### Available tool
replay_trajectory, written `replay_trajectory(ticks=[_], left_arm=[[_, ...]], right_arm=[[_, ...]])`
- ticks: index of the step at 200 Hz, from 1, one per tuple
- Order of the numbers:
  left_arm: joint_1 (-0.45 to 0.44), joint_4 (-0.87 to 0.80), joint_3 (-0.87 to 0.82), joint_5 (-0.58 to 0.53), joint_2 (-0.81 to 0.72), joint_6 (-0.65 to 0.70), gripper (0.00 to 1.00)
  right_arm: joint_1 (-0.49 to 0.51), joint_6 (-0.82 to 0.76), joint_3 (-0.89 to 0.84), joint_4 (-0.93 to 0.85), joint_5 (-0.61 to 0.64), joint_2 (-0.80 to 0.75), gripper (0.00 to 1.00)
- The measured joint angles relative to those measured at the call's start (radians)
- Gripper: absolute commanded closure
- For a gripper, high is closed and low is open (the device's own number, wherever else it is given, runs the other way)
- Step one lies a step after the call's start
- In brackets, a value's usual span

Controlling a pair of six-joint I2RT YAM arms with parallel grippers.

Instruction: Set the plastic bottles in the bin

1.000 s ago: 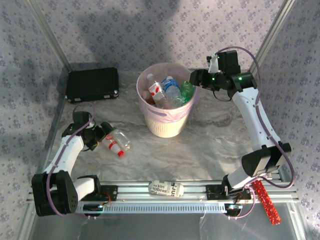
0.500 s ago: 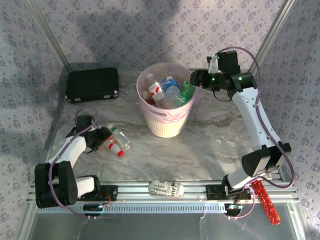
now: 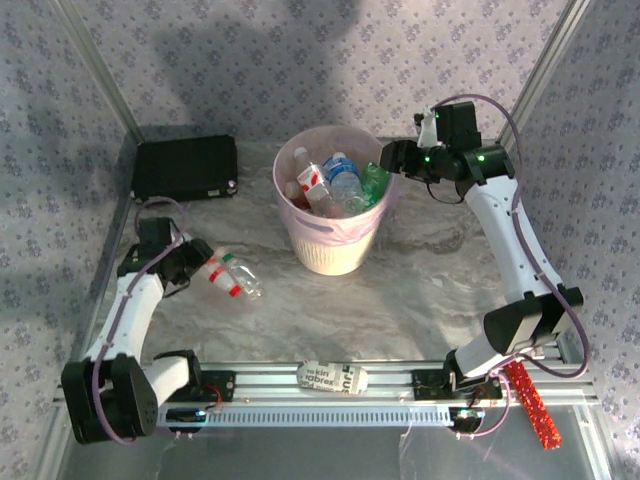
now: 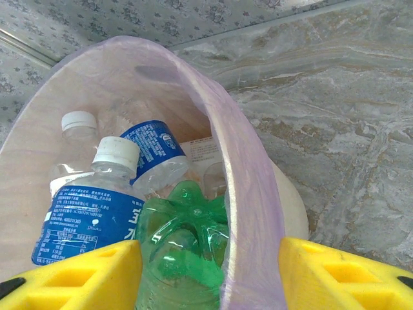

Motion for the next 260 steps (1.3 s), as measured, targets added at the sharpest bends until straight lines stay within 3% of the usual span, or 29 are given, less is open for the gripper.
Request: replay_trajectory(ticks=[27,46,95,144,203,260], left_arm=[[-0.015,-0.072,0.174,0.017,-0.026,0.003,0.43],[-0.074,-0.137,0.342,0.027,-0.002,0.016,0.43],[-0.355,-0.209,0.823,0.082,0.179,0.036,0.43],[-0.578,-0.239,1.079,0.105,0.368,0.057,0.44],[-0.637,-0.260,1.159,0.103,0.530,0.071,0.43],[-0.641,-0.289,1.233,0.070,0.608,0.093,0.43]], right_arm=[[0.003,0.000,0.000,0.000,0.005,0.000,0.40],[0.008,0.000,0.000,0.000,0.013,0.000,0.40],[0.030,0.000,0.000,0.000,0.022,0.000,0.40],[0.042,0.000,0.000,0.000,0.027,0.000,0.40],[0.051,0.000,0.000,0.000,0.057,0.000,0.40],[0.055,-0.003,0.000,-0.003,0.068,0.000,0.40]])
